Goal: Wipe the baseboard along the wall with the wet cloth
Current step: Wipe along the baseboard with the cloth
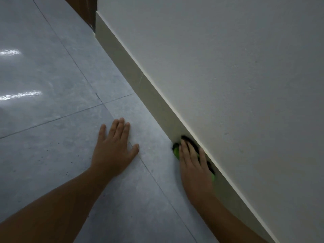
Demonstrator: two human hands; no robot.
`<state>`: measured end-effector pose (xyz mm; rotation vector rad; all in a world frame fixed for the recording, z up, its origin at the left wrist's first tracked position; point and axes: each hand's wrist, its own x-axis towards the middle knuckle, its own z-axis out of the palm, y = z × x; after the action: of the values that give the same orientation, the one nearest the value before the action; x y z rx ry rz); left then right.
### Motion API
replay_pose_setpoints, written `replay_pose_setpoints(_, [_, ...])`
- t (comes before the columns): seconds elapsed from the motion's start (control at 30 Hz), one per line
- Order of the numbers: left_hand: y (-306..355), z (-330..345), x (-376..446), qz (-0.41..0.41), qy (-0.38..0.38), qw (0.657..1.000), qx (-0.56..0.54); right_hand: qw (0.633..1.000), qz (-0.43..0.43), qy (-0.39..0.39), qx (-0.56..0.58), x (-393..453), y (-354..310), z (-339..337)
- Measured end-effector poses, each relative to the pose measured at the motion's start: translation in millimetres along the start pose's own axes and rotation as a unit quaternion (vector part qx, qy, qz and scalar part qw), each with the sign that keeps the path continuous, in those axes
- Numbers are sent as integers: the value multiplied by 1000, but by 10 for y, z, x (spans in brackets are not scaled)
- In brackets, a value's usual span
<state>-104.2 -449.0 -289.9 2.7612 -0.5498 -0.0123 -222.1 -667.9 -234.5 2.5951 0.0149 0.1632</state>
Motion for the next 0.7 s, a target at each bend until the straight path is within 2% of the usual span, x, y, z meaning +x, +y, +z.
replay_pose_setpoints(0.13, [-3,-8,0,-3,0,1000,0,999,-19,19,-19,978,-368,-220])
replay_pose_setpoints(0.23, [-10,-11,2,2,1,1000,-2,999,-38,14,-30,1121,-369,-169])
replay_pose_setpoints(0.37, [-21,-3,-5,2,3,1000,-10,996,-85,-25,0,378,-110,91])
replay_pose_setpoints(0.47, [-23,-26,4,2,-3,1000,-7,998,-36,-56,6,-487,124,220])
replay_pose_setpoints(0.53, [-19,-31,7,3,-5,1000,-5,995,0,-104,10,-923,239,199])
replay_pose_setpoints(0.6, [-8,-38,-1,3,-11,1000,-4,991,19,-130,25,-1128,301,191])
replay_pose_setpoints(0.7, [-10,-41,-4,2,-12,1000,-5,990,-4,-139,28,-1089,296,232])
